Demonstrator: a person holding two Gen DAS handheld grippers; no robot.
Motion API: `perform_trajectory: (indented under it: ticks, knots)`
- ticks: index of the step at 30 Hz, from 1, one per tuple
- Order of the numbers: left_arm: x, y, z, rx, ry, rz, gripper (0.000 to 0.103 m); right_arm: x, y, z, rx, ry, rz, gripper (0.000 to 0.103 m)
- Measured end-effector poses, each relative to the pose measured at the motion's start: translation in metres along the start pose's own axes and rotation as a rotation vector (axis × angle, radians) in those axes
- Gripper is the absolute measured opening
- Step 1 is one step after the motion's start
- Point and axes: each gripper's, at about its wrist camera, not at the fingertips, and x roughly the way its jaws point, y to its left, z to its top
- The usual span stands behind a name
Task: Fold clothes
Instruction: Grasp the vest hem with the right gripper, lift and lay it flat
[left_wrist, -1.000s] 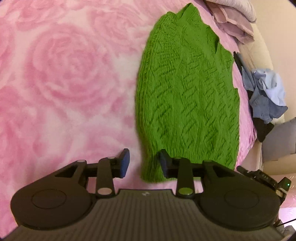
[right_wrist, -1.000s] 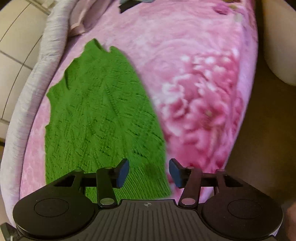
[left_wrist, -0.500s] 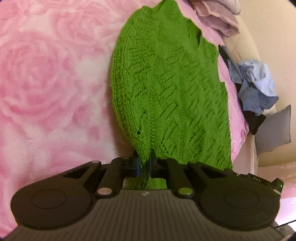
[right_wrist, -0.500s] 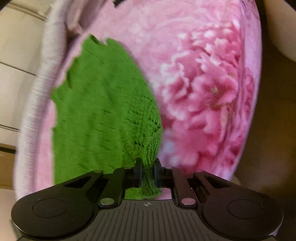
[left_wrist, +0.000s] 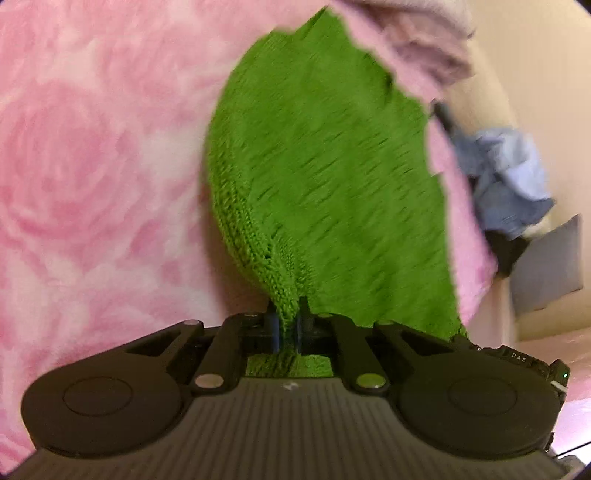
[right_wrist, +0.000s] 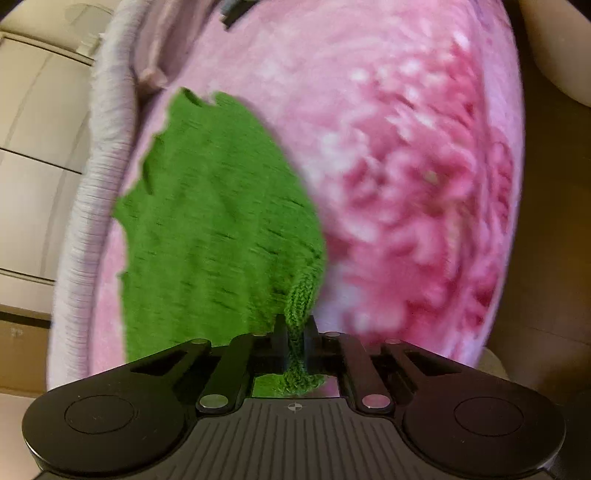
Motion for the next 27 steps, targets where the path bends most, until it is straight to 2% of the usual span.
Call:
perform_trajectory:
  ticks: [2, 6, 12, 16, 18, 20, 23, 27]
  knots:
    - [-0.028, -0.016, 0.010, 0.010, -0.062, -0.040, 0.004, -0.023, 0.023, 0.010, -0.022, -0.033, 0.098, 0.005]
    - [-0.100, -0.061, 0.041, 0.046, -0.246, -0.150, 0.004, -0.075, 0.083, 0.034, -0.064, -0.136, 0.263, 0.005]
    - [-0.218, -0.143, 0.078, 0.139, -0.540, -0.313, 0.004, -0.148, 0.199, 0.084, -0.201, -0.278, 0.522, 0.005]
    - [-0.277, -0.179, 0.097, 0.116, -0.694, -0.334, 0.004, -0.182, 0.279, 0.120, -0.312, -0.303, 0.694, 0.005]
    - [-0.295, -0.189, 0.109, 0.086, -0.736, -0.311, 0.004, -0.180, 0.317, 0.139, -0.334, -0.269, 0.744, 0.005]
    - [-0.303, -0.195, 0.122, 0.058, -0.774, -0.256, 0.004, -0.166, 0.348, 0.155, -0.340, -0.218, 0.751, 0.005]
    - [-0.311, -0.198, 0.138, 0.016, -0.825, -0.159, 0.004, -0.130, 0.390, 0.180, -0.320, -0.124, 0.724, 0.005]
    - [-0.338, -0.208, 0.144, -0.009, -0.945, -0.081, 0.004, -0.095, 0.436, 0.203, -0.317, -0.024, 0.782, 0.005]
